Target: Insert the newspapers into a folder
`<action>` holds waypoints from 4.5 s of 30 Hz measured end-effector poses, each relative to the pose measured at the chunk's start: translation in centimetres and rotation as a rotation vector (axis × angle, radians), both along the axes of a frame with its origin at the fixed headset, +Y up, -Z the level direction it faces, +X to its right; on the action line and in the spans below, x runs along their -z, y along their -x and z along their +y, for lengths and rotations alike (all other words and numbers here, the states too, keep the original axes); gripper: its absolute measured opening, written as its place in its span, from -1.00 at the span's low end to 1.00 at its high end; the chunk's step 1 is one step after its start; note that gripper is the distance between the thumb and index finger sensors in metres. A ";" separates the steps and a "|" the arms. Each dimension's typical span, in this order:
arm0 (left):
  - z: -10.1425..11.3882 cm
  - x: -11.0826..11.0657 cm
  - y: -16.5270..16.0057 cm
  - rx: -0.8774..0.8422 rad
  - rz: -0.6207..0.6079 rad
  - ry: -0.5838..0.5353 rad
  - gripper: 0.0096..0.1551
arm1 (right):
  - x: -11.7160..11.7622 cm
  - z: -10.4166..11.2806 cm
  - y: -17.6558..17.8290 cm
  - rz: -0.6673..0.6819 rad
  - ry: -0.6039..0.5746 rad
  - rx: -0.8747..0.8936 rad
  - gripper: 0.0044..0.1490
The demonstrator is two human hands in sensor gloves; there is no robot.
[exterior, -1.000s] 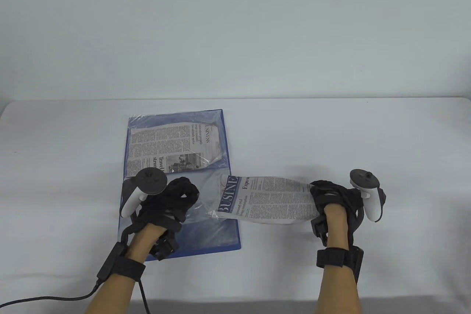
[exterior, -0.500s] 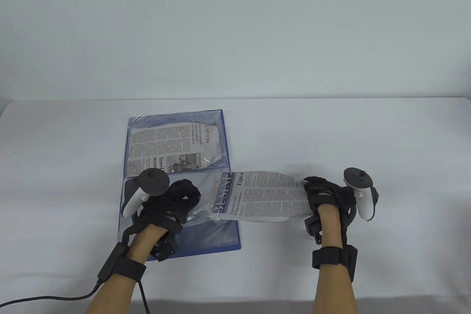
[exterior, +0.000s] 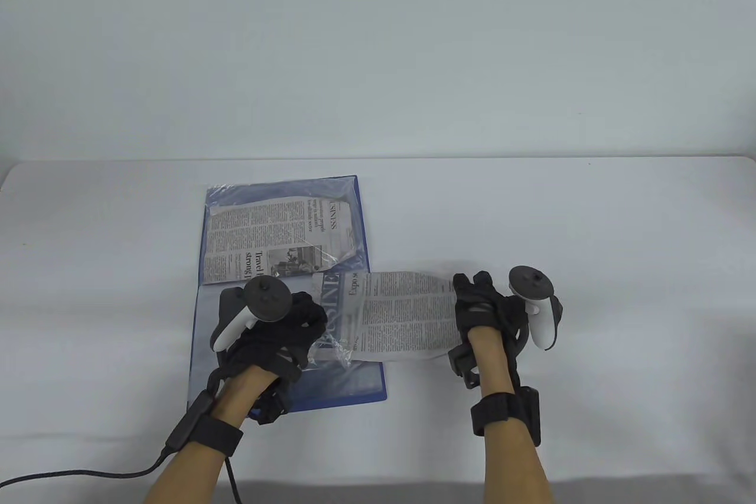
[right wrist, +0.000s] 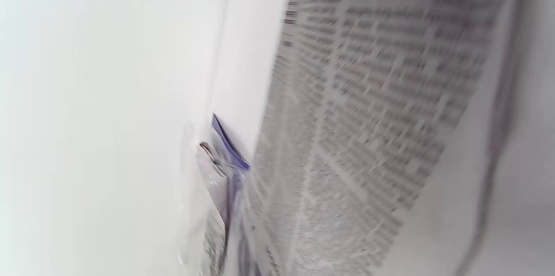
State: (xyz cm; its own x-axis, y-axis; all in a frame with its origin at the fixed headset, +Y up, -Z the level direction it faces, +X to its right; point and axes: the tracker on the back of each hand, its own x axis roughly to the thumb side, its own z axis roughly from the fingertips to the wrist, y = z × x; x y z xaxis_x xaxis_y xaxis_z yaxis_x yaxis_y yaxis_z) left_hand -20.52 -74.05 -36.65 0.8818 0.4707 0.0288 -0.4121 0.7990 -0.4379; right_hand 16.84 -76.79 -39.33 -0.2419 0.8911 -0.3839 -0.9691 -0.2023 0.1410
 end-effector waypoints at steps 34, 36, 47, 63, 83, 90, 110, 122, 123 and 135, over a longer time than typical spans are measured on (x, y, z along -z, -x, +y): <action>1.1 0.5 0.9 -0.164 0.057 -0.024 -0.58 | 0.1 1.3 13.2 0.577 -0.131 -0.141 -0.09; 1.1 0.5 1.2 -0.192 0.085 -0.037 -0.58 | -0.1 1.9 12.7 0.629 -0.112 -0.219 -0.14; 2.5 -0.1 2.4 -0.181 0.177 -0.158 -0.53 | -0.6 4.6 16.5 0.762 -0.167 -0.653 -0.53; 9.5 -3.0 3.1 -0.100 0.273 -0.560 -0.27 | 10.8 8.8 15.2 0.145 -0.174 -0.205 -0.46; 0.4 0.2 11.6 0.076 0.650 0.333 -0.09 | 0.1 -1.0 12.9 0.634 0.066 -0.556 0.13; -1.1 0.1 11.3 -0.005 0.575 0.440 -0.02 | -0.3 -1.3 14.3 0.680 0.047 -0.640 0.09; -1.3 -0.5 16.6 -0.694 0.665 0.706 -0.25 | 1.8 3.8 3.4 0.735 0.038 0.069 -0.10; -1.1 1.0 9.0 -0.298 0.318 0.375 -0.09 | 0.7 0.9 1.7 0.544 0.306 -0.360 -0.07; -1.4 1.0 7.1 -0.180 0.185 0.449 -0.08 | 0.7 0.4 2.5 0.598 0.357 -0.375 -0.10; -1.0 -0.1 0.8 0.261 -0.026 0.417 -0.14 | -0.6 -0.5 4.1 0.418 0.384 -0.245 -0.04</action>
State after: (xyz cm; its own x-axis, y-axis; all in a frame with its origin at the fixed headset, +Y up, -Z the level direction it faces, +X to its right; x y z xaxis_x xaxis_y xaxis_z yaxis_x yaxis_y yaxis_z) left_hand -21.34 -75.05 -36.53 0.9734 0.2098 -0.0919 -0.2063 0.6287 -0.7498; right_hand 12.72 -77.27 -38.74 -0.6217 0.6072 -0.4947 -0.7475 -0.2715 0.6062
